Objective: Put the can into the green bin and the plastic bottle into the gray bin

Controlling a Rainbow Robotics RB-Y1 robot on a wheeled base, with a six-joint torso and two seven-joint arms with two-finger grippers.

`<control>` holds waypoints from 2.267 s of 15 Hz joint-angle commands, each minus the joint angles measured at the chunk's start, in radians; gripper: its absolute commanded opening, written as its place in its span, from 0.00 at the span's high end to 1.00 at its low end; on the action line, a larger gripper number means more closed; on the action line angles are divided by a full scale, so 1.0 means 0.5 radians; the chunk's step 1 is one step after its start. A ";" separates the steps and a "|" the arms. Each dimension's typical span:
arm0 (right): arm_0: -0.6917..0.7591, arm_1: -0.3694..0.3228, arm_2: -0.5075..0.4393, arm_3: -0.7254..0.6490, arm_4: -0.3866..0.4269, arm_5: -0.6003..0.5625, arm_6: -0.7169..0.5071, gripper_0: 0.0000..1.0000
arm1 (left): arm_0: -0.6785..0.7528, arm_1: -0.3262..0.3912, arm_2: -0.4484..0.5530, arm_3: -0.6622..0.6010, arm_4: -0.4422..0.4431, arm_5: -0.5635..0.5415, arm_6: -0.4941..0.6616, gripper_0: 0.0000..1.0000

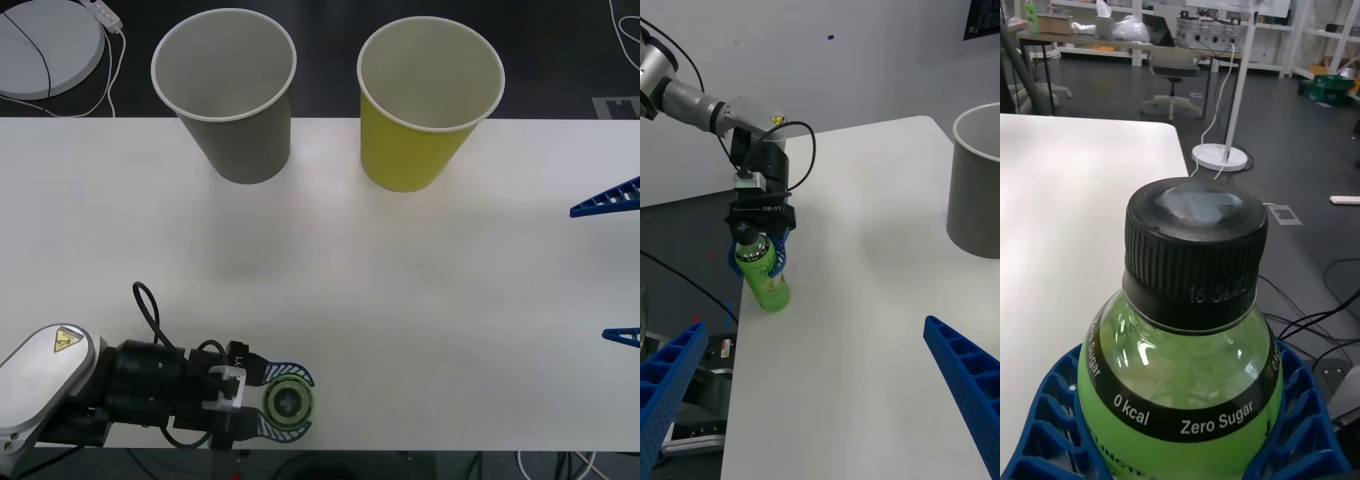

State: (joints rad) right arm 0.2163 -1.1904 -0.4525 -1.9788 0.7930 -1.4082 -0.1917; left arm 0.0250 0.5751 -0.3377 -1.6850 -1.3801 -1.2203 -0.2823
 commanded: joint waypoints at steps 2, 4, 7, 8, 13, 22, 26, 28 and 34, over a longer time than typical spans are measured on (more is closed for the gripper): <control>0.000 0.000 0.000 0.000 0.000 0.000 0.000 0.00 | 0.005 0.059 0.003 -0.008 0.060 0.130 0.000 1.00; 0.000 0.000 0.000 0.000 0.000 0.000 0.000 0.00 | 0.005 0.114 0.003 -0.017 0.107 0.198 0.000 1.00; 0.000 0.000 0.000 0.000 0.000 0.000 0.000 0.00 | 0.005 0.209 0.003 -0.020 0.208 0.293 -0.006 1.00; 0.000 0.000 0.000 0.000 0.000 0.000 0.000 0.00 | 0.005 0.240 0.003 -0.026 0.238 0.321 -0.009 1.00; 0.000 0.000 0.000 0.000 0.000 0.000 0.000 0.00 | 0.149 0.338 0.145 -0.177 0.324 0.437 0.009 1.00; 0.000 0.000 0.000 0.000 0.000 0.000 0.000 0.00 | 0.376 0.467 0.243 -0.545 0.413 0.867 0.184 1.00; 0.000 0.000 0.000 0.000 0.000 0.000 0.000 0.00 | 0.536 0.485 0.399 -0.667 0.481 0.946 0.258 1.00; 0.000 0.000 0.000 0.000 0.000 0.000 0.000 0.00 | 0.613 0.488 0.448 -0.726 0.511 1.039 0.289 1.00; 0.000 0.000 0.000 0.000 0.000 0.000 0.000 0.00 | 0.754 0.571 0.510 -0.901 0.594 1.422 0.387 1.00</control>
State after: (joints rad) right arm 0.2163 -1.1904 -0.4525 -1.9788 0.7931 -1.4082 -0.1917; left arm 0.3933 0.8558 -0.0830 -2.1232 -1.0844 -0.5402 -0.0947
